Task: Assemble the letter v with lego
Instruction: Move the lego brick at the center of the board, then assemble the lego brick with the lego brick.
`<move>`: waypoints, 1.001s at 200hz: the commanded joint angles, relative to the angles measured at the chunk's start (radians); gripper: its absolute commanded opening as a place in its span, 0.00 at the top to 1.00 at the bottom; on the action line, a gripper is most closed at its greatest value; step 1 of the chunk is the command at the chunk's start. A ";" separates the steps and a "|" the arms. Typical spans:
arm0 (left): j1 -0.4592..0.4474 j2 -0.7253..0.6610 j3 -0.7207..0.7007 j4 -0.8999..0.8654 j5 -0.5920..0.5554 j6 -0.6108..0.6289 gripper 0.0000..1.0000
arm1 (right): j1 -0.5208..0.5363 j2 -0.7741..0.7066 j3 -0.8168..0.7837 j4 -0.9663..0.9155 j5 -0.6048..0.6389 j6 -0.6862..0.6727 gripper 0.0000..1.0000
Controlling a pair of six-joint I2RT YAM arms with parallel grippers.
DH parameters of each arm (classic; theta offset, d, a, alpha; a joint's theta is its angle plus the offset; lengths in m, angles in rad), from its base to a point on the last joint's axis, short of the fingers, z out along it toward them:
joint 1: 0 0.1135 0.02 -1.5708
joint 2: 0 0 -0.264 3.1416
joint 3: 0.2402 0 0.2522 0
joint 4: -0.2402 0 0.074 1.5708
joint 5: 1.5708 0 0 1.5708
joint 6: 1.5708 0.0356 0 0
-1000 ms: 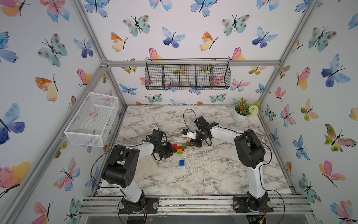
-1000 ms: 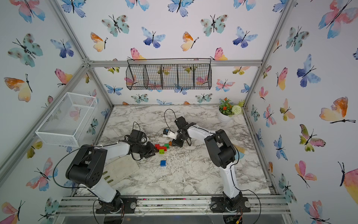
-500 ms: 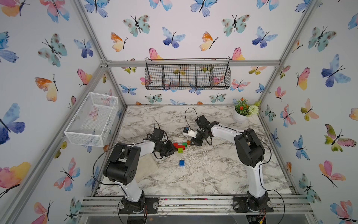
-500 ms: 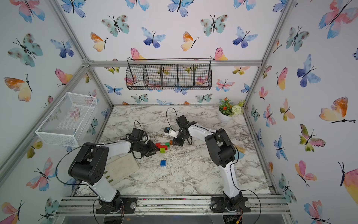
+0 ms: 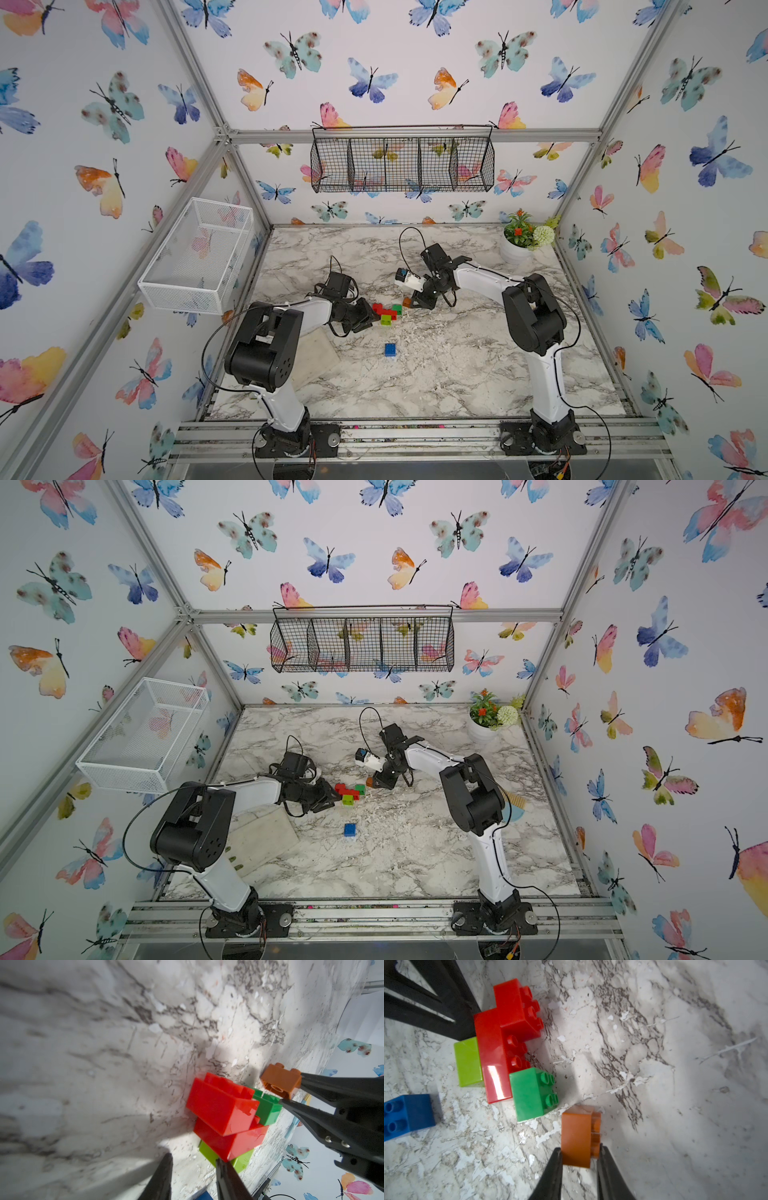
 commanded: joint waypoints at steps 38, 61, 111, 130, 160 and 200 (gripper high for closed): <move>0.009 0.057 0.024 -0.067 -0.043 0.025 0.61 | 0.000 0.064 0.016 -0.046 -0.046 0.006 0.93; 0.010 0.062 0.030 -0.067 -0.041 0.025 0.61 | 0.008 0.071 0.019 -0.063 -0.042 -0.003 0.92; 0.009 0.061 0.033 -0.068 -0.037 0.027 0.61 | 0.023 0.072 0.009 -0.088 -0.034 -0.022 0.81; 0.010 0.056 0.026 -0.068 -0.041 0.026 0.61 | 0.023 0.063 0.000 -0.089 -0.023 -0.021 0.76; 0.010 0.052 0.019 -0.067 -0.040 0.027 0.61 | 0.023 0.042 -0.001 -0.089 -0.017 -0.024 0.64; 0.010 0.040 0.012 -0.067 -0.041 0.027 0.60 | 0.023 0.009 -0.008 -0.086 -0.040 -0.063 0.50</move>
